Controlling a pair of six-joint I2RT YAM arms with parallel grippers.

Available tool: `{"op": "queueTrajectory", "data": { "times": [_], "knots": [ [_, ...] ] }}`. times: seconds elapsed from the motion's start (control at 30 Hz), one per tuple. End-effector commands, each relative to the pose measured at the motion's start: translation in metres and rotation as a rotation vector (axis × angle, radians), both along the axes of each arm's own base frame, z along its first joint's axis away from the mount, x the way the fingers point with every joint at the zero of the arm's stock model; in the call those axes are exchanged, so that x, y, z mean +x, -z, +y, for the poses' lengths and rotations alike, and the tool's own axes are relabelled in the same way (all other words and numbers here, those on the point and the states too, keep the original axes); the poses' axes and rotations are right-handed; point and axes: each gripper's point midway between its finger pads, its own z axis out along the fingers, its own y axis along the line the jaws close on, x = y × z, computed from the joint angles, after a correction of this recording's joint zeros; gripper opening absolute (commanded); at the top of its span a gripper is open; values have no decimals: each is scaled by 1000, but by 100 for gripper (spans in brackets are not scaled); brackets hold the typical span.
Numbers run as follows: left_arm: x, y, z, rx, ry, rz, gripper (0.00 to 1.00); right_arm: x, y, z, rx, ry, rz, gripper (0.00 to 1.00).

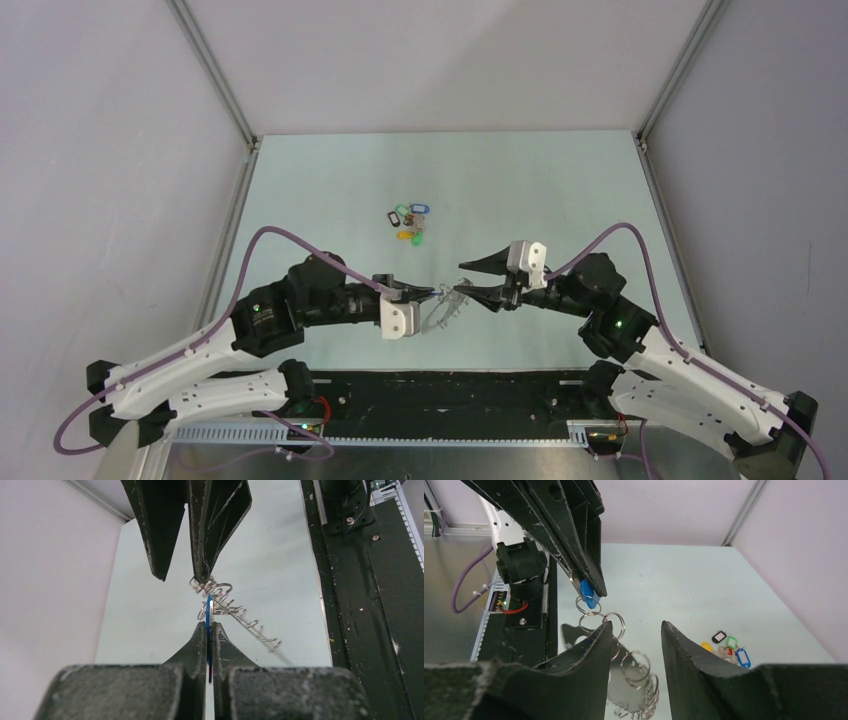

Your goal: Remove the keys from the keyring

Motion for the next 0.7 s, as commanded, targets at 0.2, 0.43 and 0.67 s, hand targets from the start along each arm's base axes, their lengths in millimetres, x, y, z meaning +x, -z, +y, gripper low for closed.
{"op": "queueTrajectory", "data": {
  "times": [0.2,0.43,0.67],
  "knots": [
    [-2,-30,-1,-91,21,-35,0,-5,-42,1,89,-42,-63,44],
    [-4,-31,0,-96,24,-37,0,2,-27,14,32,-67,-20,43],
    [-2,-30,0,-94,18,-38,0,-10,-12,25,-18,-173,26,41]
  ]
}}
